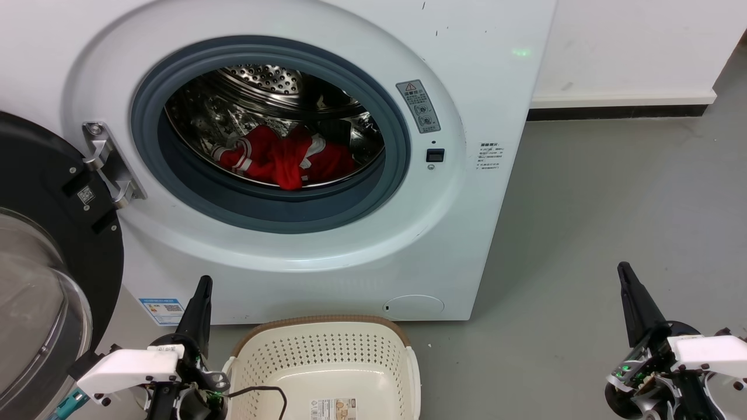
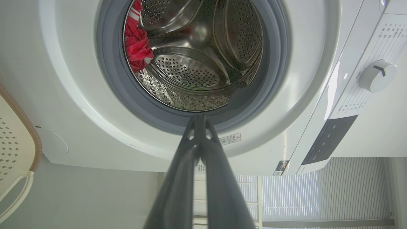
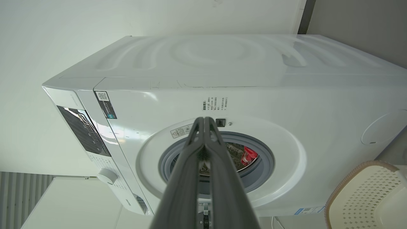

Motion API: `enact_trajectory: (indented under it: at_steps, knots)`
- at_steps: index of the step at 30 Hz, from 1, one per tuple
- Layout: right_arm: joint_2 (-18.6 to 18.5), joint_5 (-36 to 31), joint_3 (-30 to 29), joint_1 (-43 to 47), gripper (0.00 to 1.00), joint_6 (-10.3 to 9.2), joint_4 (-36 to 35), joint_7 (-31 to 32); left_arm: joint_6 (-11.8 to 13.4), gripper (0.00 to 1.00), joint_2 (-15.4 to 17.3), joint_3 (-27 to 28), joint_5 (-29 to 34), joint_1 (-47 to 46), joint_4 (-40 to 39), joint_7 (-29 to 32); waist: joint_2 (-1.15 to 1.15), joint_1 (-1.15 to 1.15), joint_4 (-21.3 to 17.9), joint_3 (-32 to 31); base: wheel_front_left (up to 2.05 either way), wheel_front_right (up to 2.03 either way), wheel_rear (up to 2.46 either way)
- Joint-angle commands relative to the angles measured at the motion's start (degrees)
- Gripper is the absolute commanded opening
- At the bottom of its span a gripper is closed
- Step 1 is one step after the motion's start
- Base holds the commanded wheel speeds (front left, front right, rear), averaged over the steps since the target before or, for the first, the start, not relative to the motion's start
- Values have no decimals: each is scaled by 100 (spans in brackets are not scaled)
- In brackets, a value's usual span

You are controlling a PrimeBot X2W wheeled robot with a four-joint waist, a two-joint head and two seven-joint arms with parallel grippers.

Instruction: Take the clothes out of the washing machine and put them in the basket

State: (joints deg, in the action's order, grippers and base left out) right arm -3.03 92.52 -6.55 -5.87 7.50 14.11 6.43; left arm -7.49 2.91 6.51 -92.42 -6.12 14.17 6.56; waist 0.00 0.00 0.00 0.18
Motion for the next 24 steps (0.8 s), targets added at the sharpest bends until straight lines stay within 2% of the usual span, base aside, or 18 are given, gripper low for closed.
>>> enact_trajectory:
  at_steps: [1,20,21,24]
  knots:
    - [23,-25,2,-81,0,-2,9,11,-14,0,-10,12,1,-29,-9,4,0,0,0,0,0,0,0]
    - [23,-24,3,-81,0,-2,9,11,-14,0,-10,12,1,-29,-9,4,0,0,0,0,0,0,0]
    - [0,1,0,9,100,0,12,-2,0,100,0,-5,1,7,18,-2,0,0,0,0,0,0,0]
    - [2,-30,36,54,100,-1,35,-52,1,100,-3,-56,19,31,66,-48,0,0,0,1,0,0,0]
